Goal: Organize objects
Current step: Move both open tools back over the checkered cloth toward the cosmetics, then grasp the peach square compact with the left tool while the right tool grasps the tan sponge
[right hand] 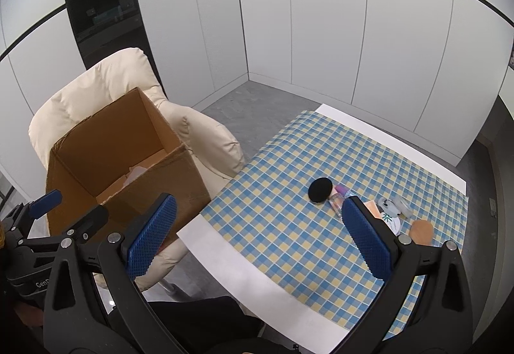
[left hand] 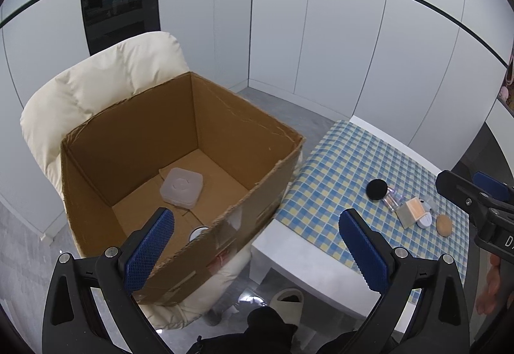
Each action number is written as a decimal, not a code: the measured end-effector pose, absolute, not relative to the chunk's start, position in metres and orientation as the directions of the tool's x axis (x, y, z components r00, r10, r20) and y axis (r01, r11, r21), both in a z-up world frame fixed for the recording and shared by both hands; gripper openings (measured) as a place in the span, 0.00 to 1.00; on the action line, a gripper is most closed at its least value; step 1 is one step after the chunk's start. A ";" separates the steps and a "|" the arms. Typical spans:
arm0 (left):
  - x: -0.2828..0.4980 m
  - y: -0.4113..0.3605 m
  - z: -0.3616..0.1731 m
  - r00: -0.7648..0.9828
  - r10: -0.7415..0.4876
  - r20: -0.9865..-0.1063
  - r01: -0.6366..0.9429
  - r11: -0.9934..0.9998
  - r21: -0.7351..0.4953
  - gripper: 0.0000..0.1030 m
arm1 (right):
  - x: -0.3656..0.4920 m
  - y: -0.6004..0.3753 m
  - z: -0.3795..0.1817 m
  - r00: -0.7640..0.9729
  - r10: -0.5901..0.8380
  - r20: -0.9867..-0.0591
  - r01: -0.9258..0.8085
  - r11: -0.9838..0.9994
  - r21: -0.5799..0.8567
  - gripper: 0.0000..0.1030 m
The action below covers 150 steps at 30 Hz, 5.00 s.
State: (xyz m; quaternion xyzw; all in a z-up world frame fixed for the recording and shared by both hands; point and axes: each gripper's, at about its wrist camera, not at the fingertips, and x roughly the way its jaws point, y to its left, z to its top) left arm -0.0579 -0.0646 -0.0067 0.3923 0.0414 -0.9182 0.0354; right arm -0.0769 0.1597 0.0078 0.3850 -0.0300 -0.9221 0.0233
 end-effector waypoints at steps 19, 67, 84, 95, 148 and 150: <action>-0.064 -0.018 -0.009 -0.688 0.029 -0.725 0.006 -0.999 -0.045 0.99 | -0.061 0.208 0.005 -0.698 -0.005 -0.716 -0.066 -0.995 0.071 1.00; -0.063 0.085 -0.013 -0.667 0.137 -0.733 -0.159 -0.987 -0.040 0.99 | -0.003 0.318 -0.001 -0.667 0.133 -0.733 -0.274 -0.959 0.075 1.00; -0.061 0.112 -0.014 -0.658 0.164 -0.735 -0.207 -0.978 -0.033 0.99 | 0.013 0.339 -0.001 -0.656 0.163 -0.736 -0.316 -0.946 0.072 1.00; -0.056 0.130 -0.014 -0.651 0.186 -0.736 -0.242 -0.970 -0.031 0.99 | 0.023 0.352 -0.002 -0.648 0.182 -0.740 -0.343 -0.937 0.070 1.00; -0.069 0.206 -0.057 -0.565 0.214 -0.797 -0.361 -0.933 0.006 0.98 | 0.055 0.414 -0.045 -0.543 0.223 -0.810 -0.441 -0.896 0.048 1.00; -0.080 0.205 -0.065 -0.553 0.220 -0.804 -0.362 -0.932 -0.006 0.98 | 0.048 0.416 -0.054 -0.529 0.222 -0.819 -0.431 -0.902 0.034 1.00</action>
